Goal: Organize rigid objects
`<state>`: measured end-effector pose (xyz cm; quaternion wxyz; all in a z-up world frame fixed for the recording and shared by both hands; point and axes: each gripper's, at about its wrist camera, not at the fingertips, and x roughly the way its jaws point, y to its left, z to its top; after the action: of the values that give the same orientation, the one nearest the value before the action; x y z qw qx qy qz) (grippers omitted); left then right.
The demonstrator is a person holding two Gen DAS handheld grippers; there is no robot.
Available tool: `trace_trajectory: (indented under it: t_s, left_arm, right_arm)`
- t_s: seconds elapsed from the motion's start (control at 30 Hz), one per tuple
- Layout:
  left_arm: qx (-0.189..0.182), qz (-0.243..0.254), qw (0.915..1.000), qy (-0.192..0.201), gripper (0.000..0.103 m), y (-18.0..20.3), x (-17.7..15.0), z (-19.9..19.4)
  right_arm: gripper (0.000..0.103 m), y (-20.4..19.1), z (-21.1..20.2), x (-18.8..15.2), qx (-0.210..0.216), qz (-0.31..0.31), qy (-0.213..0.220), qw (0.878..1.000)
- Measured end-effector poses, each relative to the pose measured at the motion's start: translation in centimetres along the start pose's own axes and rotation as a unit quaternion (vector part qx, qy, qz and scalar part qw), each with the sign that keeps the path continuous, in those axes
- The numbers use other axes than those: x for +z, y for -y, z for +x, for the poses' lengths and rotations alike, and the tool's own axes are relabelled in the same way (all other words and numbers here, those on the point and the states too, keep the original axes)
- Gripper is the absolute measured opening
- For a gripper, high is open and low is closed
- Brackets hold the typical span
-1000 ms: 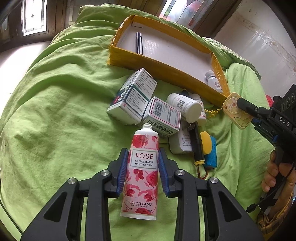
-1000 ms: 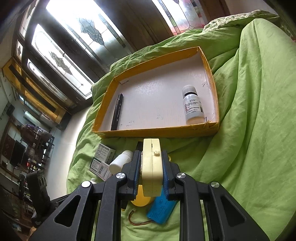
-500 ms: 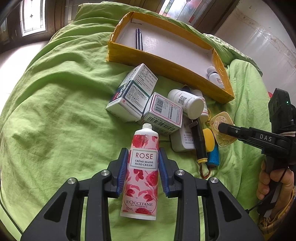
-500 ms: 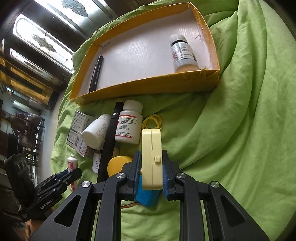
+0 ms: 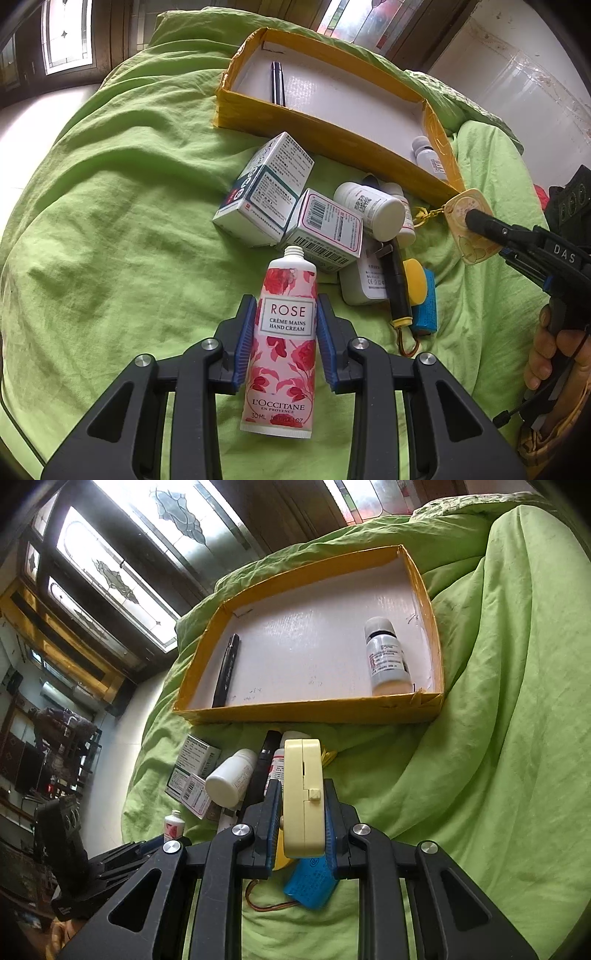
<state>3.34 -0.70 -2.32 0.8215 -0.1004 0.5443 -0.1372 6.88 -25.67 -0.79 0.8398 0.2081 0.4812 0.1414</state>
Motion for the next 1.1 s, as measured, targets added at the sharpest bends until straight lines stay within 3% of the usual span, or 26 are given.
trace_trajectory:
  t_s: [0.3,0.53,0.83,1.1]
  left_arm:
    - [-0.006,-0.002,1.0,0.006,0.029,0.1,0.4,-0.8]
    - [0.001,0.007,0.9998,0.018,0.029,1.4,1.3,-1.7]
    - [0.043,0.026,0.9981,0.036,0.029,3.3,2.6,-2.7]
    - [0.039,0.03,0.9979,0.042,0.029,4.2,3.3,-3.1]
  right_arm:
    - [0.018,-0.5,-2.1,0.7,0.024,0.006,0.04,0.999]
    - [0.018,-0.5,-2.3,0.8,0.027,0.008,0.044,0.999]
    - [0.018,-0.4,-2.4,0.7,0.027,0.007,0.045,0.999]
    - [0.018,-0.6,-2.7,0.8,0.029,0.007,0.051,0.998]
